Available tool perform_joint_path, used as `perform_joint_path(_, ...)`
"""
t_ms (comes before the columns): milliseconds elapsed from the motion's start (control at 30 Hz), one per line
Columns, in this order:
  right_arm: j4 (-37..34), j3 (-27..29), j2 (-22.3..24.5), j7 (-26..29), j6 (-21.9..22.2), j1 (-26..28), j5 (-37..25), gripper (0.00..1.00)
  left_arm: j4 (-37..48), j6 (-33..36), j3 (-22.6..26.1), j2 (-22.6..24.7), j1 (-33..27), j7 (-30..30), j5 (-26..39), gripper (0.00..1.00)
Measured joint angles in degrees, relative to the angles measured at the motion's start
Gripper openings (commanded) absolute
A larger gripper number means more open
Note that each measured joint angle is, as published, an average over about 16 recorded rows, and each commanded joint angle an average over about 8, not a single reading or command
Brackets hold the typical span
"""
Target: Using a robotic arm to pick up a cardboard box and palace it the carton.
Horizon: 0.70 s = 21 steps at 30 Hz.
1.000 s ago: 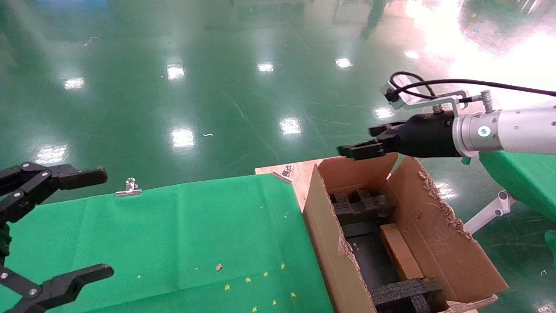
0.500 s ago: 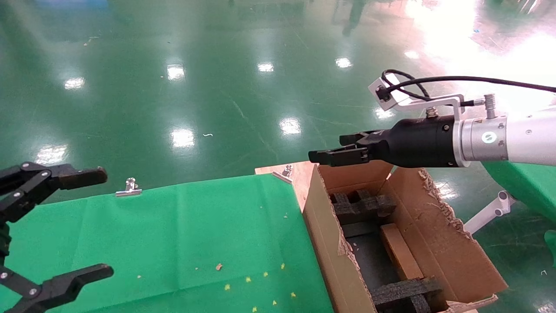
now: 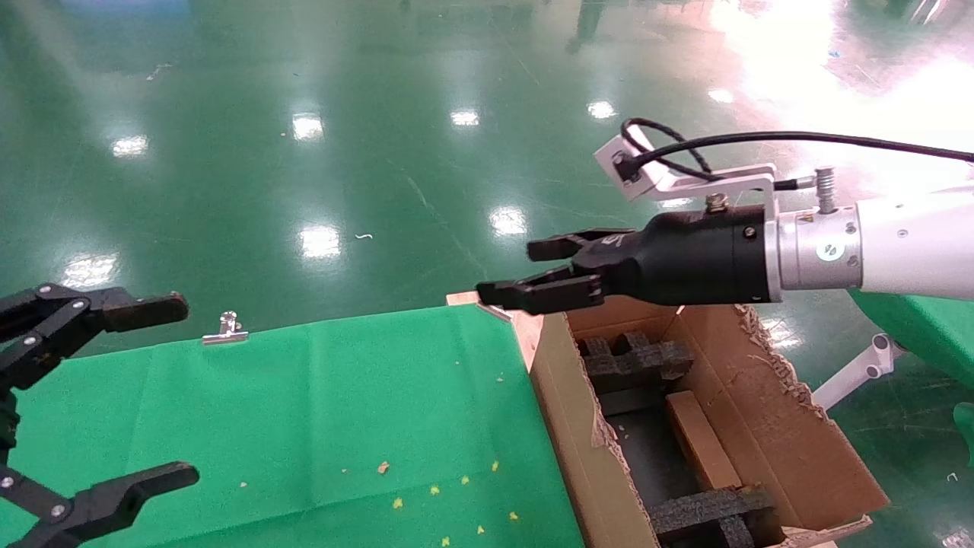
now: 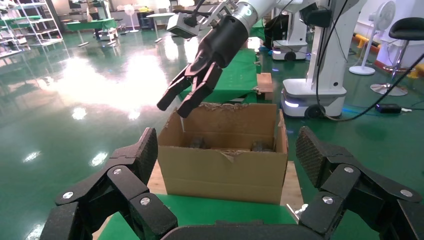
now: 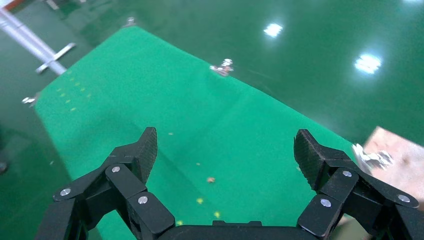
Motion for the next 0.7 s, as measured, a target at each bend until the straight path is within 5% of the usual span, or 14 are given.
perform_joint_path(700, 1.6, 31.6, -4.2, -13.4, -14.7, -21.1, 0.7, 1.0, 0.0, 0.0, 0.0, 0.0, 0.0, 0.0, 0.0, 1.0)
